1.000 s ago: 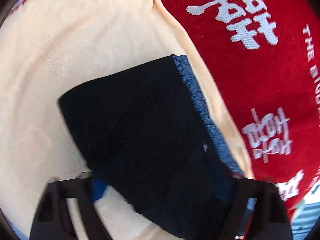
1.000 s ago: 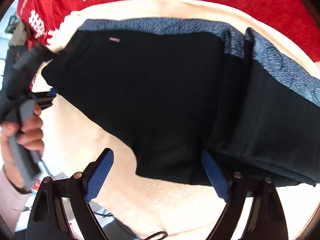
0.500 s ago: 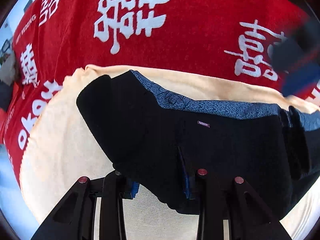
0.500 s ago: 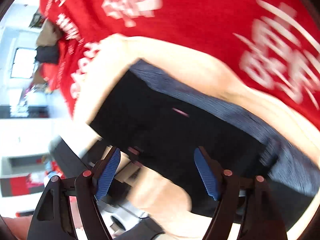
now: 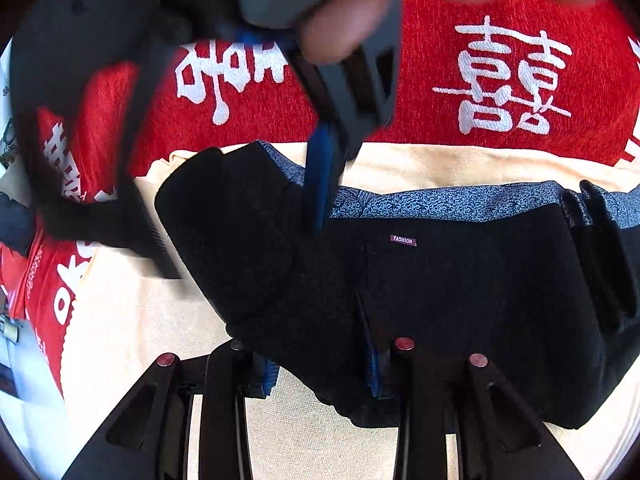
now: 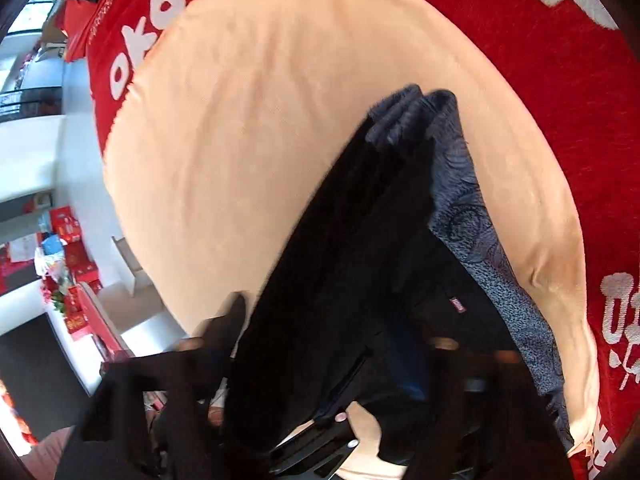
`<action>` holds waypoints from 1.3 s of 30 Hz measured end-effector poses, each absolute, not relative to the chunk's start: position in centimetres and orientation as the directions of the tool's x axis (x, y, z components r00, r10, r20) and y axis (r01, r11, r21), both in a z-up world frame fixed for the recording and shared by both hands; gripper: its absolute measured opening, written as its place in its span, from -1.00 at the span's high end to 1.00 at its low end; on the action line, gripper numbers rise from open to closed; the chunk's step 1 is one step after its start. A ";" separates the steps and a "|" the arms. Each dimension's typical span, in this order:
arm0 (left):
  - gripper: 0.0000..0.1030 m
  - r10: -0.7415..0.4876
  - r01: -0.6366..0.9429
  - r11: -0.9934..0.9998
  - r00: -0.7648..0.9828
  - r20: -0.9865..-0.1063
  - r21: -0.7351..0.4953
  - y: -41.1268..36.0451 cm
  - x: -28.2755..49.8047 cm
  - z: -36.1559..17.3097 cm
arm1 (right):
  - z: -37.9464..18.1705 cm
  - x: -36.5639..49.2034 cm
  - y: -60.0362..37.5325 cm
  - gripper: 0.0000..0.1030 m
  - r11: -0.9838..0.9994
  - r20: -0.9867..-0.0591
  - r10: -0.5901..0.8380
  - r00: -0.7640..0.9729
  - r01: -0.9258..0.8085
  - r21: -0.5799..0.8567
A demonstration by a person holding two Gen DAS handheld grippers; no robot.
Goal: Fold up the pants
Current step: 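Grasp the trousers' edge with both grippers and fold it over, then lower the folded stack onto the cloth and open both grippers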
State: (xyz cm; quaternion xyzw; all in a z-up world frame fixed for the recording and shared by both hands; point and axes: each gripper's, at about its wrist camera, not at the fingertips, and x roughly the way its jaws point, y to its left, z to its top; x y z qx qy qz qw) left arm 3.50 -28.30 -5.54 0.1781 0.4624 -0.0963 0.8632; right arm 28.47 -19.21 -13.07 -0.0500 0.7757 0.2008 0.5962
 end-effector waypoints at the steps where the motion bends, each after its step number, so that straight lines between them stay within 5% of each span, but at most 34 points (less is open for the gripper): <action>1: 0.32 -0.005 0.337 0.918 0.542 -0.841 0.212 -28.4 3.5 -5.6 | -12.4 28.4 -20.0 0.58 0.917 -0.948 0.193 -0.254 -0.296 0.266; 13: 0.32 -0.184 0.463 0.876 0.581 -0.793 0.136 -34.3 0.5 2.8 | -0.9 21.9 -33.3 0.60 0.842 -0.845 0.532 0.055 -0.136 0.521; 22: 0.32 -0.361 0.620 0.784 0.495 -0.790 0.031 -46.1 -4.0 7.3 | 4.1 10.8 -50.2 0.60 0.781 -0.740 0.586 0.331 0.014 0.625; 29: 0.32 -0.403 0.749 0.661 0.410 -0.818 0.050 -57.5 -8.8 4.5 | 0.2 2.5 -62.5 0.56 0.709 -0.703 0.555 0.444 0.190 0.679; 39: 0.26 -0.247 0.806 0.572 0.349 -0.904 0.155 -63.2 -12.1 -5.5 | -12.1 -2.0 -67.5 0.57 0.591 -0.687 0.572 0.448 0.356 0.724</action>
